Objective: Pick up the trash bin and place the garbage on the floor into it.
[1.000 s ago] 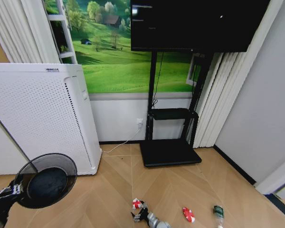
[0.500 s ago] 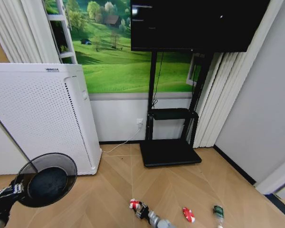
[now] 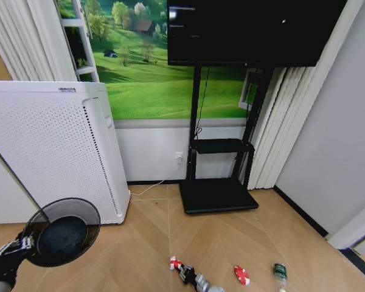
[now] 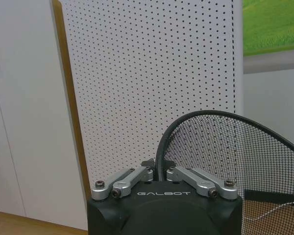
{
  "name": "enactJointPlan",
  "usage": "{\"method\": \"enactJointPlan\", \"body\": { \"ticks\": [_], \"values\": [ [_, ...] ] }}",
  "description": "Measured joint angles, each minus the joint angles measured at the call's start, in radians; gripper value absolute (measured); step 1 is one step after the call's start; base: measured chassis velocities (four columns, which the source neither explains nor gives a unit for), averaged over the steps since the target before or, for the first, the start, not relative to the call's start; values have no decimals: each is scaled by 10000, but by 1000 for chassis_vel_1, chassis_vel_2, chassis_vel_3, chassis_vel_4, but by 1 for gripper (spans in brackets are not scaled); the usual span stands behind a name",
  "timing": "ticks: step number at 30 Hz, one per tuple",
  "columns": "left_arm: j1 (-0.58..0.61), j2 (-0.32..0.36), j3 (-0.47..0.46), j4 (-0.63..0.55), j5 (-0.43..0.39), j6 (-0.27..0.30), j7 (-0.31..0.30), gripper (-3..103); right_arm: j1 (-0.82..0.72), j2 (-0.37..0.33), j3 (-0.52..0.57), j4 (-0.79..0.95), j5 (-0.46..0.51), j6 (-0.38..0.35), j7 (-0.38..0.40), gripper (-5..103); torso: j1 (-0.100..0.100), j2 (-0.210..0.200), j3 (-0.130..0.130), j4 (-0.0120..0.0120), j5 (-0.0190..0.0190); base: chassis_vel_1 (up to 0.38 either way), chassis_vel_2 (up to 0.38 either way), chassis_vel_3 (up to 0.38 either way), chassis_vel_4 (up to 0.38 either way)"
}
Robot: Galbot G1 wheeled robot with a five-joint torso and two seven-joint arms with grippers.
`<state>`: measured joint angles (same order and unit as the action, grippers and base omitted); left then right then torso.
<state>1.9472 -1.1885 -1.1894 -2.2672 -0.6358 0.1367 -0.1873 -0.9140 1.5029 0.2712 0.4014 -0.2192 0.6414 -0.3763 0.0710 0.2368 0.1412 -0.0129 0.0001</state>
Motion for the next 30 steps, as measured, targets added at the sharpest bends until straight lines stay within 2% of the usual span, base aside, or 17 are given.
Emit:
{"method": "enactJointPlan", "body": {
  "ticks": [2, 4, 5, 7, 8, 10, 12, 14, 15, 17, 18, 20, 21, 22, 23, 25, 30],
  "values": [
    [-91, 24, 156, 84, 89, -10, 15, 6, -184, -237, 26, 567, 476, 105, -141, 19, 0, 0, 0, 4, 3, 0, 0, 0, 0],
    [-270, 73, 474, 292, 308, -82, 22, 6, -472, -654, 29, 1576, 1357, 109, -147, 19, 0, 1, 0, 4, 2, 0, 0, 0, 0],
    [-270, 73, 474, 292, 308, -82, 22, 6, -472, -654, 29, 1576, 1357, 109, -147, 19, 0, 1, 0, 4, 2, 0, 0, 0, 0],
    [-569, 94, 921, 595, 595, -115, 52, 6, -927, -1227, -37, 2964, 2286, -215, -150, 19, 0, 0, 0, 3, 2, 0, 0, 0, 0],
    [-569, 94, 921, 595, 595, -115, 52, 6, -927, -1227, -37, 2964, 2286, -215, -150, 19, 0, 0, 0, 3, 2, 0, 0, 0, 0],
    [-1027, 74, 1393, 1053, 877, -144, 121, 6, -1468, -2004, -122, 4763, 3405, -812, -148, 19, 0, 0, -1, 3, -1, 0, 0, 0, 0],
    [-1165, 54, 1517, 1183, 939, -161, 146, 6, -1629, -2249, -115, 5229, 3710, -949, -148, 19, 0, 0, 0, 5, 2, 0, 0, 0, 0],
    [-1521, 16, 1889, 1565, 1032, -231, 245, 6, -2151, -3151, 61, 6455, 4744, -1286, -119, 19, 0, 0, 0, 6, 5, 0, 0, 0, 0],
    [-1521, 16, 1889, 1565, 1032, -231, 245, 6, -2151, -3151, 61, 6455, 4744, -1286, -119, 19, 0, 0, 0, 6, 5, 0, 0, 0, 0],
    [-2013, 65, 2329, 2041, 1034, -245, 325, 6, -2667, -4239, 407, 7354, 5718, -1275, -110, 19, 0, 0, 0, 0, -3, 0, 0, 0, 0],
    [-2013, 65, 2329, 2041, 1034, -245, 325, 6, -2667, -4239, 407, 7354, 5718, -1275, -110, 19, 0, 0, 0, 0, -3, 0, 0, 0, 0],
    [-2706, 126, 2733, 2644, 1095, -314, 377, 6, -2962, -5007, 682, 7889, 6339, -1142, -168, 19, 0, 0, 0, -6, 0, 0, 0, 0, 0],
    [-2706, 126, 2733, 2644, 1095, -314, 377, 6, -2962, -5007, 682, 7889, 6339, -1142, -168, 19, 0, 0, 0, -6, 0, 0, 0, 0, 0],
    [-3205, 102, 2989, 3087, 1205, -352, 415, 6, -3015, -5441, 729, 8205, 6747, -1089, -310, 19, 0, -1, 0, 1, 1, 0, 0, 0, 0],
    [-3205, 102, 2989, 3087, 1205, -352, 415, 6, -3015, -5441, 729, 8205, 6747, -1089, -310, 19, 0, -1, 0, 1, 1, 0, 0, 0, 0],
    [-3932, 93, 3386, 3550, 1332, -343, 336, 6, -3017, -5918, 716, 8719, 7115, -1096, -404, 19, 0, 0, 0, 4, 1, 0, 0, 0, 0],
    [-5070, 67, 4302, 4279, 1704, -234, 194, 6, -2725, -6294, 384, 9479, 7310, -1454, -243, 19, 0, -1, 0, 7, 0, 0, 0, 0, 0]
  ]
}}
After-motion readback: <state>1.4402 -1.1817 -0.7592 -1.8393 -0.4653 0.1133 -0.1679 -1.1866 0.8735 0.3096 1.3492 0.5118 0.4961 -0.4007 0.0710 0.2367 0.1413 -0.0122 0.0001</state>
